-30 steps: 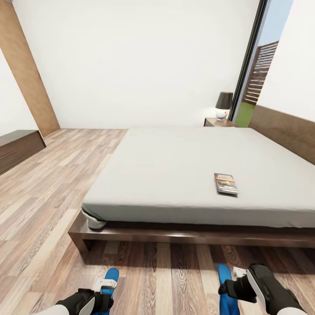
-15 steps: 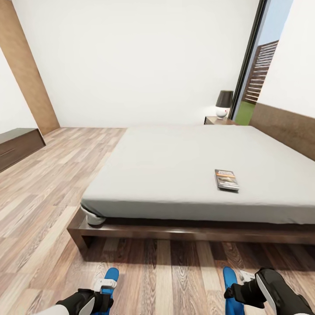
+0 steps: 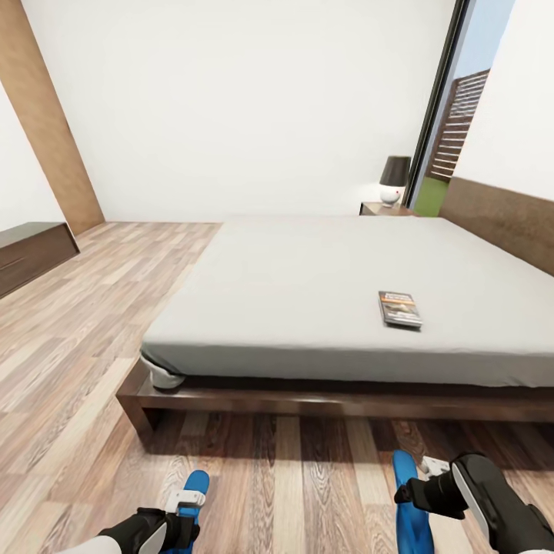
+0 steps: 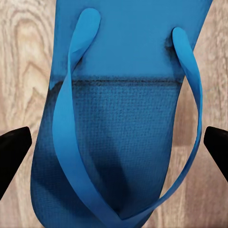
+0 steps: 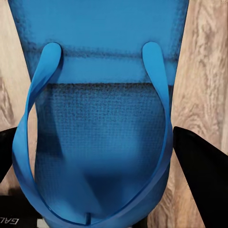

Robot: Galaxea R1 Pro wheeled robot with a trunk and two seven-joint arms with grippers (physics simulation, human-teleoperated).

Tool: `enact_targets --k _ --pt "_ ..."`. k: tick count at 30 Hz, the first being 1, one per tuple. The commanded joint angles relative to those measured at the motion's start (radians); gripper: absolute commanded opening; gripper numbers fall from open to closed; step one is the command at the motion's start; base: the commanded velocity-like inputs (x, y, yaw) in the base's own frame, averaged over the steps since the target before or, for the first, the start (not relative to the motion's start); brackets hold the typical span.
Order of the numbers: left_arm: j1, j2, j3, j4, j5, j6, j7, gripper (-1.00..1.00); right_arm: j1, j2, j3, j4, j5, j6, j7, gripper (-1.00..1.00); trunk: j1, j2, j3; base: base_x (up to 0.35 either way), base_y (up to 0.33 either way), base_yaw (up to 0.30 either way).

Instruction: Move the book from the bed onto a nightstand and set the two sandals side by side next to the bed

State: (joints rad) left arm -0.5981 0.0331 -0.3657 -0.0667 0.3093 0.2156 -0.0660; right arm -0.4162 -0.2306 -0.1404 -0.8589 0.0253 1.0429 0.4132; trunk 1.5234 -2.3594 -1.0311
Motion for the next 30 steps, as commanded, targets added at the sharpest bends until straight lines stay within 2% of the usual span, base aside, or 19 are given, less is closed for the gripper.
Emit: enact_targets --k 1,15,18,23,30 --pt "0.0 0.001 -0.009 -0.002 0.008 0.006 0.002 -1.0 0.001 0.0 -0.002 -0.005 0.002 0.004 0.004 -1.0 0.004 -0.008 -0.004 0.0 0.0 0.0" --pt "0.0 0.001 -0.009 -0.002 0.008 0.004 0.002 -1.0 0.009 -0.001 -0.004 -0.065 -0.005 0.004 0.005 -1.0 0.057 -0.106 -0.048 0.0 0.0 0.0" --pt "0.0 0.001 -0.008 -0.003 0.008 0.001 0.002 -1.0 0.02 -0.002 -0.006 -0.082 -0.004 0.004 0.025 -1.0 0.057 -0.106 -0.048 0.0 0.0 0.0" --pt "-0.003 0.001 -0.007 -0.004 0.008 -0.034 0.0 -1.0 0.038 -0.023 -0.007 -0.109 -0.001 0.004 0.073 -1.0 0.057 -0.106 -0.048 0.0 0.0 0.0" --pt "-0.005 0.001 -0.007 -0.022 0.008 -0.046 0.001 -1.0 0.041 -0.037 -0.007 -0.116 -0.001 0.004 0.084 -1.0 0.057 -0.106 -0.048 0.0 0.0 0.0"
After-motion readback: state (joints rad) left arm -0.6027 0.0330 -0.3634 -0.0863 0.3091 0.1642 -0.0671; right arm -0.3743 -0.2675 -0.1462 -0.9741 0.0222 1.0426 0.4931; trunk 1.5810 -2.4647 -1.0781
